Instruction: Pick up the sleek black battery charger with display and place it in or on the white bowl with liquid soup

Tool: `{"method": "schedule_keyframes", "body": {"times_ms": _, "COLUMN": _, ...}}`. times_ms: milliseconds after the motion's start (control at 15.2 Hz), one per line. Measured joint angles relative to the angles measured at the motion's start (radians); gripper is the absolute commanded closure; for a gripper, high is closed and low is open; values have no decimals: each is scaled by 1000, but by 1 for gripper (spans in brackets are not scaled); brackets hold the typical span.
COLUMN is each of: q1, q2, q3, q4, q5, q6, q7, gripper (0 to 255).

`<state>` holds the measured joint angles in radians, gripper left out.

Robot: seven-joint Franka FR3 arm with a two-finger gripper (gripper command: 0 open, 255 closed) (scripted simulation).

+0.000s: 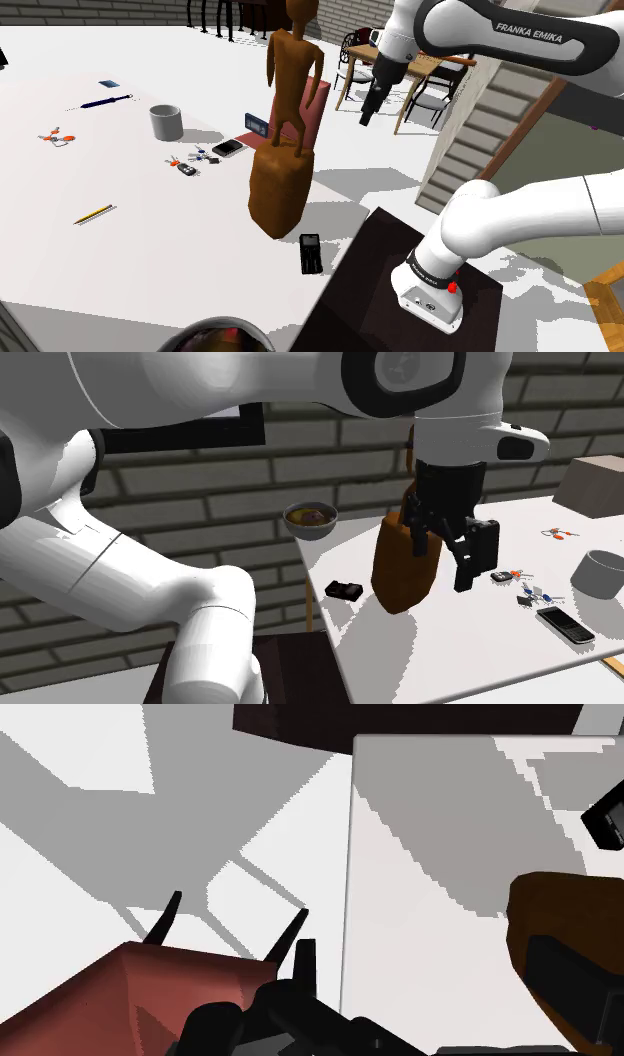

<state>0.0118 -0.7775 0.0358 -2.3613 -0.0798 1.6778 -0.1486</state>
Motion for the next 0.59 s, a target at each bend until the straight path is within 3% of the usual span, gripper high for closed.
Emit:
{"method": "schedule_keyframes", "body": {"times_ms": 198, "q1": -3, "q2": -23, "q3": 18, "q4": -44, "q5": 18, "q6": 13, "q7": 45, "gripper": 0}}
{"method": "schedule_keyframes", "body": {"times_ms": 594, "q1": -6, "q2": -103, "q3": 123, "q4": -189, "q5": 125, "q6": 44, "q7": 274, "gripper": 0}}
